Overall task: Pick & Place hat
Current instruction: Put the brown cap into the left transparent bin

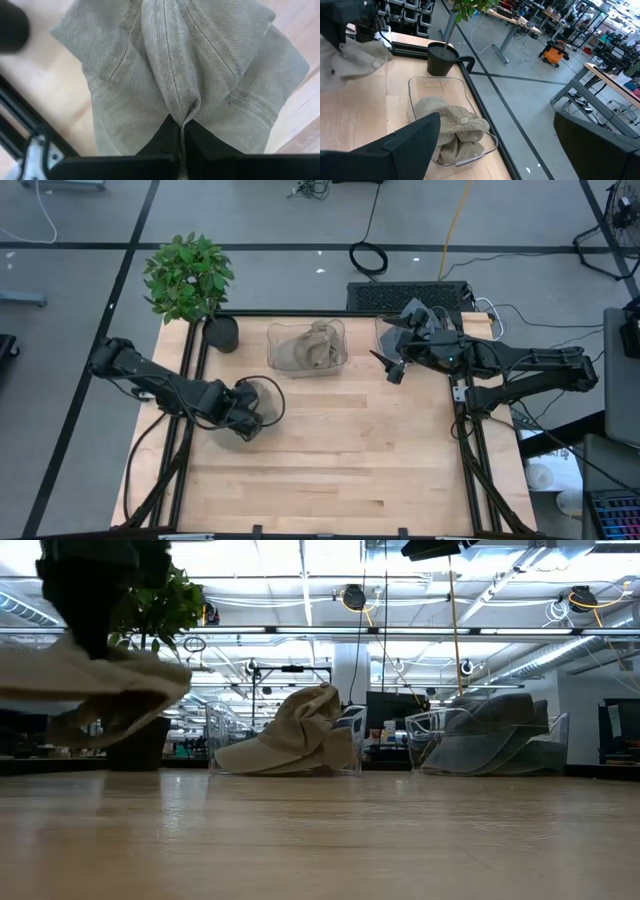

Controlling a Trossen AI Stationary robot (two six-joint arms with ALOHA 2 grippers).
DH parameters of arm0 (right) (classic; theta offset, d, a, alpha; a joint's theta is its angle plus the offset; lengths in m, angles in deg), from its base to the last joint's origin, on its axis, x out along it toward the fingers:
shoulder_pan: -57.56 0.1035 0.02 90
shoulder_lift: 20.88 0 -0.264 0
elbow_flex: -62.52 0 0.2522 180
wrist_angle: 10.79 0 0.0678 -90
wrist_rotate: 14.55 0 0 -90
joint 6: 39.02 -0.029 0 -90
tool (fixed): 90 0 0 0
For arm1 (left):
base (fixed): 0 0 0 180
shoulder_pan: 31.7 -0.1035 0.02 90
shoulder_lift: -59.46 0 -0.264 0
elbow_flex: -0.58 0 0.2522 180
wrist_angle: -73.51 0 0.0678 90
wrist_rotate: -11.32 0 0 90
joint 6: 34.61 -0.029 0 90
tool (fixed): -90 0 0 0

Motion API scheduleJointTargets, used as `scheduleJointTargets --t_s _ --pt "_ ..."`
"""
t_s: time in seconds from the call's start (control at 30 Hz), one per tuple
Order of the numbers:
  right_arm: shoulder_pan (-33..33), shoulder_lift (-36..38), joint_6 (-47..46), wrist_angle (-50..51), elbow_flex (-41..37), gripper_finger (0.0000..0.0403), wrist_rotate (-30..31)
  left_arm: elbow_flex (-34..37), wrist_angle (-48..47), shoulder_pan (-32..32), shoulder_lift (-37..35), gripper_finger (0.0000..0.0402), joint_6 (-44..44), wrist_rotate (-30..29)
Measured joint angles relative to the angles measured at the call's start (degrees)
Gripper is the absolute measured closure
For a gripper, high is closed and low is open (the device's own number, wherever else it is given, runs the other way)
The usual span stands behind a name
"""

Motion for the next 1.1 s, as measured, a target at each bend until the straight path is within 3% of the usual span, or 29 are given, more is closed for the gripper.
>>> scheduleJointTargets --t_s 0.23,0.47,0.77,1.0,1.1 --pt "0.0 0.0 0.0 0.0 0.0 0.0023 0.0 -5.7 -1.5 0.2 -0.1 0.0396 -4.5 -6.9" --pt "0.0 0.0 0.0 0.0 0.0 0.0023 0.0 -7.0 -1.4 0.2 -0.1 0.0396 -9.8 -13.3" --pt "0.0 0.0 0.0 0.0 0.0 0.0023 0.0 -7.1 -2.5 2.1 6.9 0.0396 -26.7 -27.2" --pt "0.0 0.0 0.0 0.0 0.0 0.0023 0.0 -7.0 -1.8 -2.2 5.0 0.0393 -28.0 -26.7" --pt "0.0 0.0 0.1 0.0 0.0 0.0023 0.0 -7.1 0.7 -4.2 1.7 0.0393 -33.2 -26.7"
